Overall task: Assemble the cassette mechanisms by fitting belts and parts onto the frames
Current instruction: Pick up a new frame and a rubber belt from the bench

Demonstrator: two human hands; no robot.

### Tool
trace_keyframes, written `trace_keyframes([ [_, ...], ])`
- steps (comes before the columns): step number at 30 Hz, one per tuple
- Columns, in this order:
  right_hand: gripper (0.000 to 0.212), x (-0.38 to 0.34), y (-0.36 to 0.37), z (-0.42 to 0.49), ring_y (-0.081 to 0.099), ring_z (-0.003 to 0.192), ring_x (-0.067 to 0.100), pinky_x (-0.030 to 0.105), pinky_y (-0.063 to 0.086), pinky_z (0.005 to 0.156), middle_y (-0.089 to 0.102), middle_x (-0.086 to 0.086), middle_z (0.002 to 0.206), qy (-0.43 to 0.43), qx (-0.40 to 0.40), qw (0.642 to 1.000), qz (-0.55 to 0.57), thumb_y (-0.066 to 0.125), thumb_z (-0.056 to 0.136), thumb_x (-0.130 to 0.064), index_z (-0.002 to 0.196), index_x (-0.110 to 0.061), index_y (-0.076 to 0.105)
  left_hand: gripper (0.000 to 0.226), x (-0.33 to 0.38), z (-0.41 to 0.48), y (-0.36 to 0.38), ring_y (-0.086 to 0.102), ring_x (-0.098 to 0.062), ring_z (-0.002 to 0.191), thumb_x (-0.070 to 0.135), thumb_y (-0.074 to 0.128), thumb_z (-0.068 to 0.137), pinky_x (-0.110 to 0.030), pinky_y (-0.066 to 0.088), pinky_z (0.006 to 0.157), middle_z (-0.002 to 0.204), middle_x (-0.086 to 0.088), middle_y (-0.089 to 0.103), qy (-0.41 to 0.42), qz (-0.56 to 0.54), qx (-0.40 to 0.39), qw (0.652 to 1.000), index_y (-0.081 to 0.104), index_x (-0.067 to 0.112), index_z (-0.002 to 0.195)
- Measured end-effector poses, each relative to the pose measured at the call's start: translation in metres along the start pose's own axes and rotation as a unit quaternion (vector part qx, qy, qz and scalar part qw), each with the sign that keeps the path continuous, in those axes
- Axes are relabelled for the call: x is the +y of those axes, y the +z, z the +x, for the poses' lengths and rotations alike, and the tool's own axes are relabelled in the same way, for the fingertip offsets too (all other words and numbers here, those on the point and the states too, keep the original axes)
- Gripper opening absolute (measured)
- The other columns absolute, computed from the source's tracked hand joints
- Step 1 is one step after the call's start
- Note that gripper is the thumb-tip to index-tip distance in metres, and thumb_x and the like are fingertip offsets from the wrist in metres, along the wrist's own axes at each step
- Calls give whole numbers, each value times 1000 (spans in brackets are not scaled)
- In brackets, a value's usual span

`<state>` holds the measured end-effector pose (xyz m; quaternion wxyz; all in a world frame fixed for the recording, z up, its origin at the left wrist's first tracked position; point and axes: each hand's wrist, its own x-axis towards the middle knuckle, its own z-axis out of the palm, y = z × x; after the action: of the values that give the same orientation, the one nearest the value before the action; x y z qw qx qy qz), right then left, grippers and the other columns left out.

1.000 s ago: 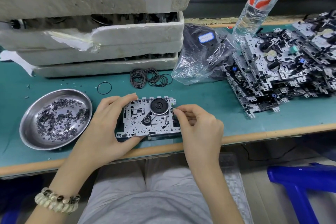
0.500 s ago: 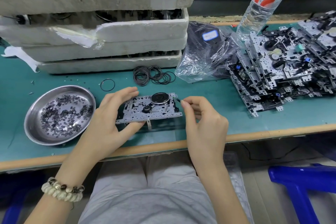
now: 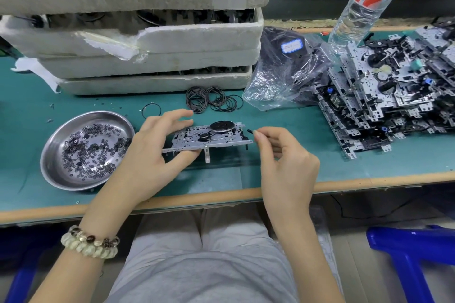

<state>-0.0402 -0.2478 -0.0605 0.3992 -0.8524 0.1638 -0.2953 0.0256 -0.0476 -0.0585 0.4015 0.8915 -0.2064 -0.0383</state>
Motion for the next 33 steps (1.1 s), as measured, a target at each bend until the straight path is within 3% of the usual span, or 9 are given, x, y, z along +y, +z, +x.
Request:
trace_keyframes([
  [5, 11, 3, -2, 17, 64, 65, 22, 36, 51, 56, 71, 1, 76, -156, 1, 982, -106, 65, 93, -16, 91, -8, 72, 68, 0, -3, 0, 33, 6, 135, 53, 55, 75, -8, 26, 101, 131, 26, 57, -4, 20, -12, 1000, 42, 41, 141],
  [8, 9, 10, -4, 23, 64, 62, 23, 36, 51, 52, 70, 3, 73, -222, -8, 966, -135, 67, 92, -13, 89, -6, 72, 73, 0, -9, 2, 34, -3, 135, 55, 51, 78, -23, 30, 107, 134, 25, 51, 15, 66, -19, 998, 40, 32, 147],
  [11, 12, 16, -5, 23, 65, 62, 25, 37, 52, 50, 69, 4, 71, -267, -12, 951, -156, 65, 94, -13, 87, -5, 72, 75, 0, -16, 6, 37, -15, 129, 54, 51, 81, -35, 33, 108, 136, 14, 52, 36, 99, -19, 994, 41, 22, 148],
  [18, 15, 23, -8, 20, 60, 52, 26, 35, 49, 45, 63, 6, 61, -351, -17, 917, -189, 67, 93, -11, 81, -5, 73, 78, -1, -20, 12, 40, -24, 124, 47, 53, 78, -27, 26, 104, 132, 0, 53, 71, 172, -18, 982, 42, 12, 146],
  [23, 9, 21, -9, 21, 52, 46, 24, 32, 44, 41, 57, 3, 54, -396, -17, 891, -222, 77, 82, -3, 75, -7, 73, 77, -1, -21, 13, 41, -27, 124, 46, 53, 78, -32, 28, 105, 134, -1, 52, 86, 190, -19, 978, 43, 10, 146],
  [33, 20, 16, -12, 21, 48, 46, 23, 31, 39, 42, 54, 2, 54, -448, -40, 856, -254, 71, 87, -6, 68, -9, 70, 78, -1, -21, 14, 44, -29, 123, 44, 55, 77, -37, 29, 108, 136, -4, 53, 101, 214, -18, 972, 46, 7, 145],
])
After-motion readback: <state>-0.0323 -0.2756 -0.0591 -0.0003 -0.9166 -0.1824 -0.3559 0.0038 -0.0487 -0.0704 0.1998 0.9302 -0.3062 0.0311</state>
